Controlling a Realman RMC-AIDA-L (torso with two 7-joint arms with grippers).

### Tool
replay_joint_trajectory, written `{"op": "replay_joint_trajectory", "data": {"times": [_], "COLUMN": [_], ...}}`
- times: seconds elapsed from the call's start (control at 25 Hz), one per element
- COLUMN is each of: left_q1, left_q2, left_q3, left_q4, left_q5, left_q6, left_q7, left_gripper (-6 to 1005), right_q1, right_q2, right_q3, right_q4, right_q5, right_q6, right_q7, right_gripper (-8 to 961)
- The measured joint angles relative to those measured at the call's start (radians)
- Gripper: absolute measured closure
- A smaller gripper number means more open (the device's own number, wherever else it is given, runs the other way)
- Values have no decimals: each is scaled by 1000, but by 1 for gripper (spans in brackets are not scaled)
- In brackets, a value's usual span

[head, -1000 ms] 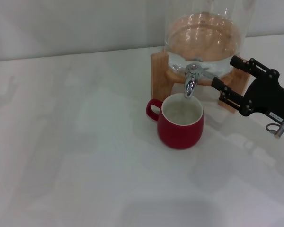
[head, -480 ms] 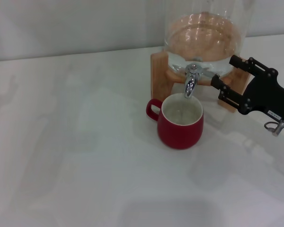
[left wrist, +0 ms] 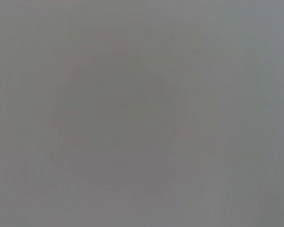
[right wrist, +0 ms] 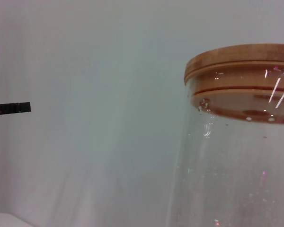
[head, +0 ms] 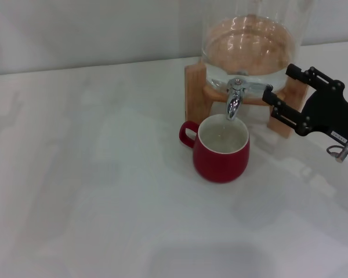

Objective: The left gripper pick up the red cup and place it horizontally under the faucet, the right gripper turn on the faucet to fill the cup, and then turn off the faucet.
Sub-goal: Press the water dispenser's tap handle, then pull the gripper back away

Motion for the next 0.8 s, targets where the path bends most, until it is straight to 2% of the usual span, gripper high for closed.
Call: {"op": "replay_joint_trajectory", "data": {"times": [0.8], "left_q1": [-1], "left_q2": [0], "left_q3": [0], "left_q4": [2], "left_q5": [0], "left_q6": [4], "left_q7": [2], "left_gripper": [161], "right_q1": [-9], "right_q2": [2], "right_q3": [17], "right_q4": [0], "right_q5": [-1], "right_q6": [5], "right_q7": [-13], "right_gripper": [279]}}
